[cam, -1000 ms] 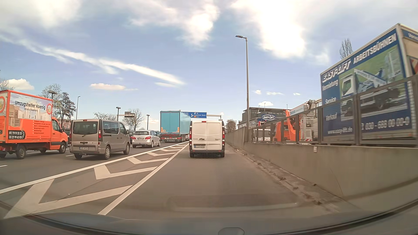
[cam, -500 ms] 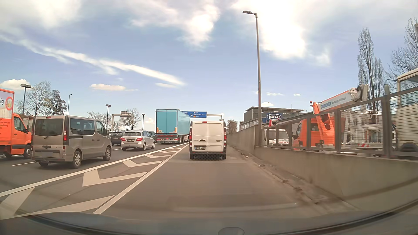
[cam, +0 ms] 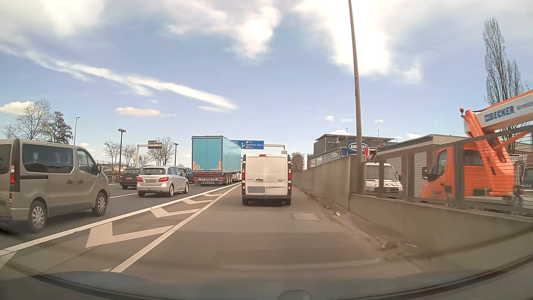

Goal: Follow the waypoints while adhering to traffic rules and regulations

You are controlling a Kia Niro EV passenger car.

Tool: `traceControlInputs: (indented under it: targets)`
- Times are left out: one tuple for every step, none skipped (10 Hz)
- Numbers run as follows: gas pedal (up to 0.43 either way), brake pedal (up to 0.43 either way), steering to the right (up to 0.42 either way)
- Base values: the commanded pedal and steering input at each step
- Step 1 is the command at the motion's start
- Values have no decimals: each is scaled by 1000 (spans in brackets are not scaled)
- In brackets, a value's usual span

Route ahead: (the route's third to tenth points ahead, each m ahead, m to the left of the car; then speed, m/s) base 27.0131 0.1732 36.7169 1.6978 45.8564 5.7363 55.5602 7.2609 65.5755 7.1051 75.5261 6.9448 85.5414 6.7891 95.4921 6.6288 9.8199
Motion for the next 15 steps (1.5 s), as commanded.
traceControlInputs:
  targets:
    - [20, 0, 0]
    - [20, 0, 0]
    - [20, 0, 0]
    - [20, 0, 0]
    - [20, 0, 0]
    - [20, 0, 0]
    - [20, 0, 0]
    - [8, 0, 0]
    - [8, 0, 0]
    - [8, 0, 0]
    - [8, 0, 0]
    - [0, 0, 0]
    - [0, 0, 0]
    - [0, 0, 1]
    - [0, 0, 2]
